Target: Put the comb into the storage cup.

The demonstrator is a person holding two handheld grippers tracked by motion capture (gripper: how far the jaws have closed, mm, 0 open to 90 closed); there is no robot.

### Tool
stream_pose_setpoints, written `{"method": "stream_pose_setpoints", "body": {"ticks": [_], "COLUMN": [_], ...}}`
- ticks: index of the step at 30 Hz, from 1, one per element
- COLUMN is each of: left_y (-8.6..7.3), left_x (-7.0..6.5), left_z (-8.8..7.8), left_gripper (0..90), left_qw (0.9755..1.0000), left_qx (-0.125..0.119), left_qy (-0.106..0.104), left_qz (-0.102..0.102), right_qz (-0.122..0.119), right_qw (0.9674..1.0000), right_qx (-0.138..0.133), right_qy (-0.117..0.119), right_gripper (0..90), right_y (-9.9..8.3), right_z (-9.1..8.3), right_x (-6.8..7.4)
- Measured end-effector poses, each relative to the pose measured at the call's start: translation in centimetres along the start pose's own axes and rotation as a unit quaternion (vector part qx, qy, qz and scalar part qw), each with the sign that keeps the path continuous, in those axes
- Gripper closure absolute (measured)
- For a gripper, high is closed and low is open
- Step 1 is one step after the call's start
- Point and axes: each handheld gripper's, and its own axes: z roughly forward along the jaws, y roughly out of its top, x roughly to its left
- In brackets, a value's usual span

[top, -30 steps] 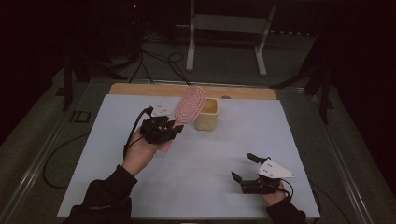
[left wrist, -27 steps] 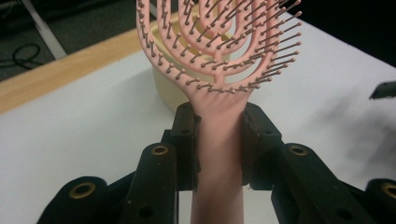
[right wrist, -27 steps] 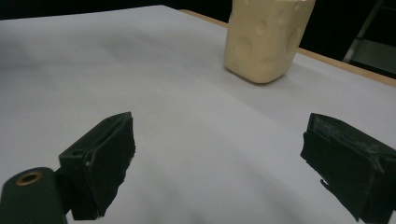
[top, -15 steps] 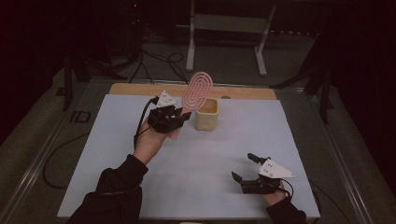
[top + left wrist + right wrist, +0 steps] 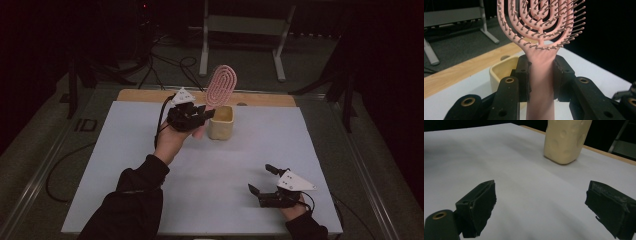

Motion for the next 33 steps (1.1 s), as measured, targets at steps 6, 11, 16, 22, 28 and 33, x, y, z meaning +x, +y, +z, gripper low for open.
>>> {"method": "stream_pose_setpoints", "body": {"ticks": [6,11,16,22,28,33], "left_y": [0.9,1.7,2.5,3.0,2.9,2.9], "left_x": [0.3,0.9,1.3,1.5,2.1,2.2], "left_z": [1.0,1.8,2.8,4.0,5.6,6.7], "left_gripper": [70.0,70.0,70.0,69.9,70.0,69.9], "left_qw": [0.9998,0.9992,0.9985,0.9975,0.9966,0.9955], "left_qx": [-0.020,-0.041,-0.053,-0.069,-0.082,-0.095], "left_qy": [0.005,0.004,0.007,0.008,0.004,0.005], "left_qz": [0.002,0.003,0.006,0.015,0.001,0.005], "right_qz": [0.000,0.000,-0.001,0.000,0.000,0.001], "right_qw": [1.0000,1.0000,1.0000,1.0000,1.0000,1.0000], "right_qx": [0.000,-0.001,-0.001,-0.001,-0.002,-0.003], "right_qy": [0.000,0.000,0.000,0.001,0.002,0.003], "right_gripper": [9.2,9.2,9.3,9.3,9.3,9.2], "right_y": [0.0,0.0,0.0,0.0,0.0,0.0], "right_z": [0.0,0.0,-0.1,-0.1,-0.1,-0.1], "right_x": [0.0,0.0,0.0,0.0,0.0,-0.1]}}
